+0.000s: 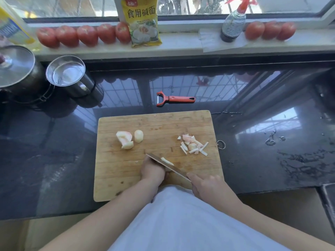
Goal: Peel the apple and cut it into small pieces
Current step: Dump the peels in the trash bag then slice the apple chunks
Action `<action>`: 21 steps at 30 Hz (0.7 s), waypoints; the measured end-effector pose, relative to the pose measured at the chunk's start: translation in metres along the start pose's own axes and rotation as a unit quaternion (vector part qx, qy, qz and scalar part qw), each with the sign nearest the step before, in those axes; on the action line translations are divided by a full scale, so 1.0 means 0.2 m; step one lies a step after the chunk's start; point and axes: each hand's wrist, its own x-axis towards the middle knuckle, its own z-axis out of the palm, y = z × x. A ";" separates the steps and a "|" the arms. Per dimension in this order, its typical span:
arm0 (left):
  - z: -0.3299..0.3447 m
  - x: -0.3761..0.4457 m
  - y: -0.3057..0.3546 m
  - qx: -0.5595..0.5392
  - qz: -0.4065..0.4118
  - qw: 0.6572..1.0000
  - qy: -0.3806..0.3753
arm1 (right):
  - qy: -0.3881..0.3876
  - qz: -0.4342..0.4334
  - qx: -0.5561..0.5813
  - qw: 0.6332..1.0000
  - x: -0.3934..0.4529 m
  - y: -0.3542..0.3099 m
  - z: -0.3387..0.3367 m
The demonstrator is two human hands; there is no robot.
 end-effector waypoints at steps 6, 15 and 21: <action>0.02 0.04 -0.01 -0.030 -0.036 0.999 -0.001 | -0.049 0.030 -0.015 0.998 -0.05 0.05 0.01; 0.02 0.04 -0.02 -0.049 -0.015 0.998 0.021 | -0.030 0.023 -0.019 0.999 0.15 -0.05 0.07; -0.01 0.03 -0.03 0.060 -0.018 0.998 0.016 | 0.036 0.140 0.071 0.987 0.04 0.06 0.00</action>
